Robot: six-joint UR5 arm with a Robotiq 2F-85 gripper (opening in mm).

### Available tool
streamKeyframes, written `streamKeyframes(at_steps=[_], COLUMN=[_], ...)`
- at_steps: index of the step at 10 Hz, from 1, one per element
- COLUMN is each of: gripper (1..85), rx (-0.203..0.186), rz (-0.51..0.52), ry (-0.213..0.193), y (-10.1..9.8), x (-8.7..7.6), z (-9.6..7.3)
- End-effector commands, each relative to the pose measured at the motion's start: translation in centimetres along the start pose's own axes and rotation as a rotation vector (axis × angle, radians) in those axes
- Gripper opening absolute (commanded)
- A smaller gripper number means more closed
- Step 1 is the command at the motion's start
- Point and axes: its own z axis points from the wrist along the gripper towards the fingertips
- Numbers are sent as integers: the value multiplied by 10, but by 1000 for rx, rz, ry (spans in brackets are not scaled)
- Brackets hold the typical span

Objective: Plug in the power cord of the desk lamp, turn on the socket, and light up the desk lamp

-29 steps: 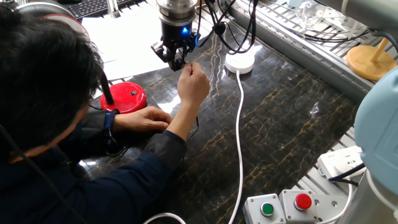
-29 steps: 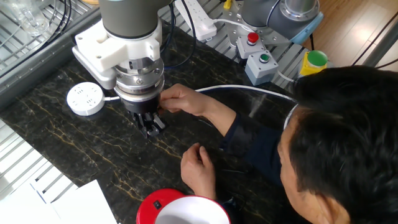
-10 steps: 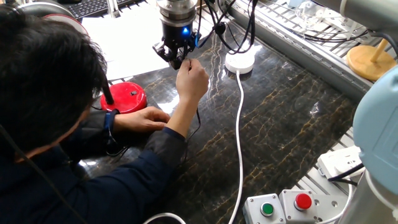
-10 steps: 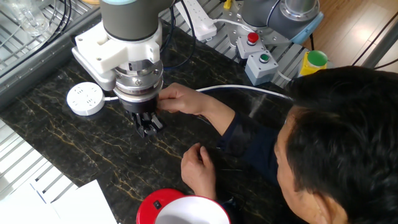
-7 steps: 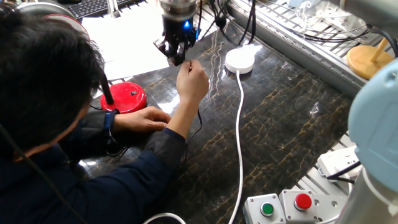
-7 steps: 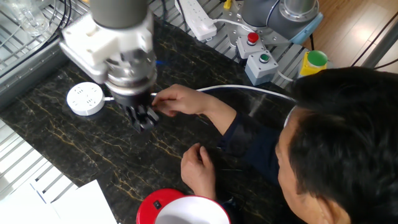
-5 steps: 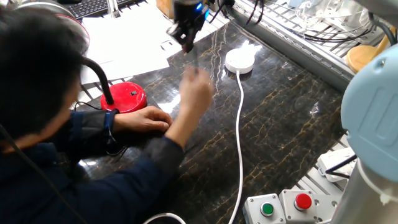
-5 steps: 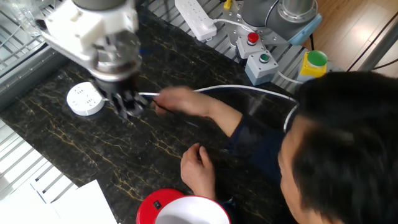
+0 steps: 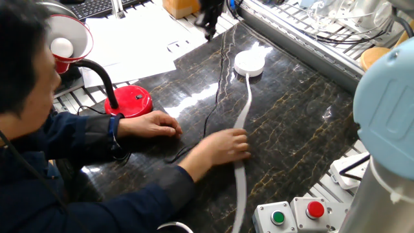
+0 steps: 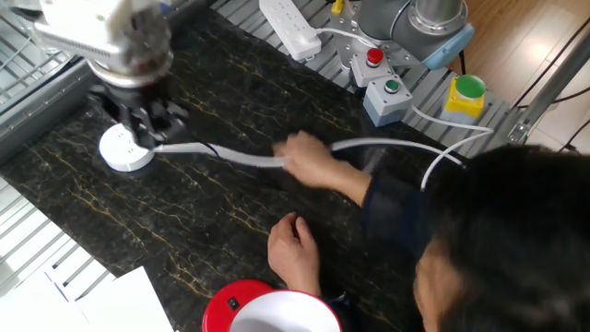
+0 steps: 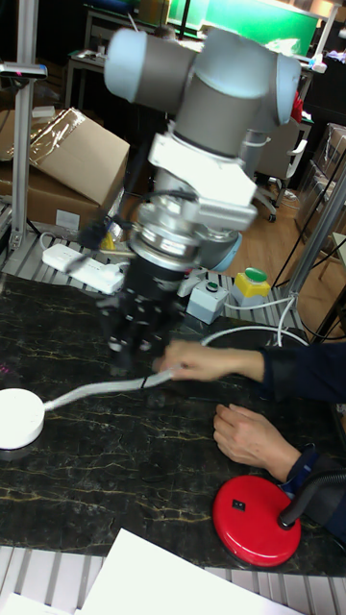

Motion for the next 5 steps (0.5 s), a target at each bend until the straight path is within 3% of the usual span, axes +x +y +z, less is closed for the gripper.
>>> streamKeyframes(at_steps=[1,2,3,4,5], gripper=[10,10,17,47,10], rx=[57,44,7,-36,-34], rz=[-227,-230,-242,-238,-212], ry=[21,24,26,2,-6], y=[-50,-49,-39,-22,-13], x=[22,27,29,22,19], z=[-13,-12,-9,-7,-3])
